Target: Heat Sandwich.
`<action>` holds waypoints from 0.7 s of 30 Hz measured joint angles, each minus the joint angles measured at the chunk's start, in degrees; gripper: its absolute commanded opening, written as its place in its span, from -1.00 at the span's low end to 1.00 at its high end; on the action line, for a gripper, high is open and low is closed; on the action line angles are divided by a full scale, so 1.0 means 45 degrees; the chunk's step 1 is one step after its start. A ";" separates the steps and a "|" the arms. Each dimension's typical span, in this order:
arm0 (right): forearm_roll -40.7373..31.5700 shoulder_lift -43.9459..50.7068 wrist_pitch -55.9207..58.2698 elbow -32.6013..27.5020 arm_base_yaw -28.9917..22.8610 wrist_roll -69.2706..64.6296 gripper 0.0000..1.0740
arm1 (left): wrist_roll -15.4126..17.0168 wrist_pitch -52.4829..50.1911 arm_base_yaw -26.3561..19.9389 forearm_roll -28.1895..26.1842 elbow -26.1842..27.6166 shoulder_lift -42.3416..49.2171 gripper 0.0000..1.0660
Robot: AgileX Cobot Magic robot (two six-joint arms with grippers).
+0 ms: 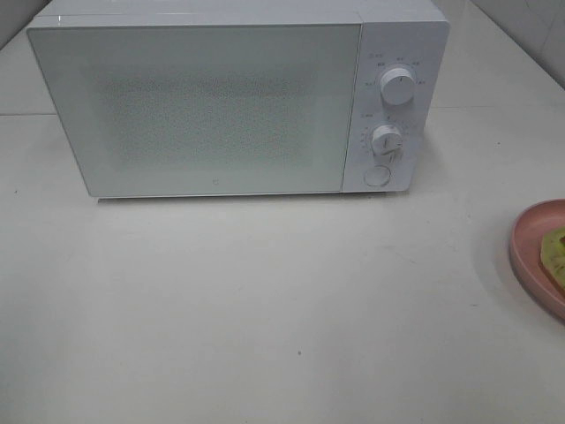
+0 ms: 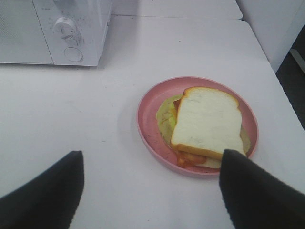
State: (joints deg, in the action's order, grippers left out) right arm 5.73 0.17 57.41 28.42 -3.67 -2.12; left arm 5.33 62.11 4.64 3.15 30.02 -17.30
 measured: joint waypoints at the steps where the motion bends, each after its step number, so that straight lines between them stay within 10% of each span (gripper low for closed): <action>1: 0.0000 0.0000 0.0000 0.0000 0.0000 0.0000 0.40 | 0.0000 0.0000 0.0000 0.0000 0.0000 0.0369 0.86; 21: 0.0000 0.0000 0.0000 0.0000 0.0000 0.0000 0.40 | 0.0000 0.0013 0.0000 0.0000 -0.0064 0.3896 0.84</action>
State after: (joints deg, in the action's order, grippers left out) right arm 5.73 0.17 57.41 28.42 -3.67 -2.12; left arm 5.33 62.17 4.64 3.15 29.74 0.23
